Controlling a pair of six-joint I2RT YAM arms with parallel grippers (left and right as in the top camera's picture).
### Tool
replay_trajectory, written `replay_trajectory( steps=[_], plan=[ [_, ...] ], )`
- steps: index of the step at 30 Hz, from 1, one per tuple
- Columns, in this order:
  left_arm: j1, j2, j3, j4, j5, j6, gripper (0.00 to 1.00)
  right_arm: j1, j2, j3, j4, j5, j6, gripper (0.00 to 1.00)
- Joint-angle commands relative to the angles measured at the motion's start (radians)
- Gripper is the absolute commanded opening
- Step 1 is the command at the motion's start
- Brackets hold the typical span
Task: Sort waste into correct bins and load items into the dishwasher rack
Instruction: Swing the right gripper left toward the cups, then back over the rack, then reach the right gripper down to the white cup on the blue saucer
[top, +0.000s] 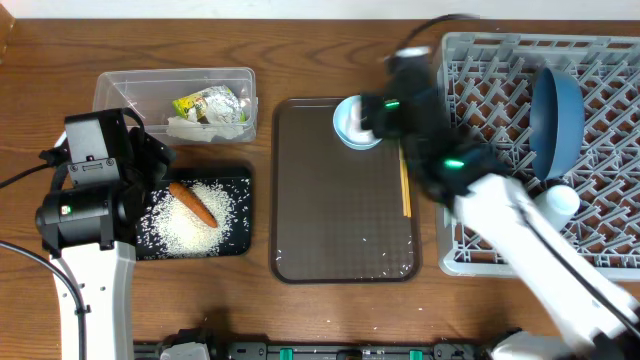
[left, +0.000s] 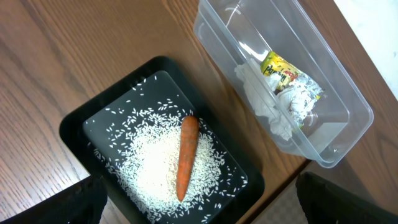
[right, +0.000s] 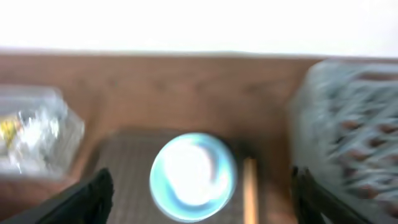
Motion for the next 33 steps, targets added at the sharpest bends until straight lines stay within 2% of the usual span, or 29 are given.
replay_trajectory(
  steps=[1,3,7,12,18,23,33],
  plan=[
    [0.006,0.001,0.002,-0.003,-0.002,-0.001,0.99,-0.12,-0.119,0.007,-0.047,0.005,0.021,0.81],
    [0.006,0.001,0.002,-0.003,-0.002,-0.001,0.99,-0.207,-0.154,0.007,-0.1,0.004,0.021,0.71],
    [0.006,0.001,0.002,-0.003,-0.002,-0.001,0.99,-0.363,-0.177,0.007,-0.22,-0.031,0.024,0.64],
    [0.006,0.001,0.002,-0.003,-0.002,-0.001,0.99,-0.446,-0.177,0.007,-0.303,-0.079,0.024,0.32],
    [0.006,0.001,0.002,-0.003,-0.002,-0.001,0.99,-0.454,-0.177,0.007,-0.286,-0.077,0.024,0.33],
    [0.006,0.001,0.002,-0.003,-0.002,-0.001,0.99,-0.476,-0.175,0.007,-0.338,-0.017,0.092,0.24],
    [0.006,0.001,0.002,-0.003,-0.002,-0.001,0.99,-0.475,-0.096,0.006,-0.379,-0.073,0.102,0.18]
  ],
)
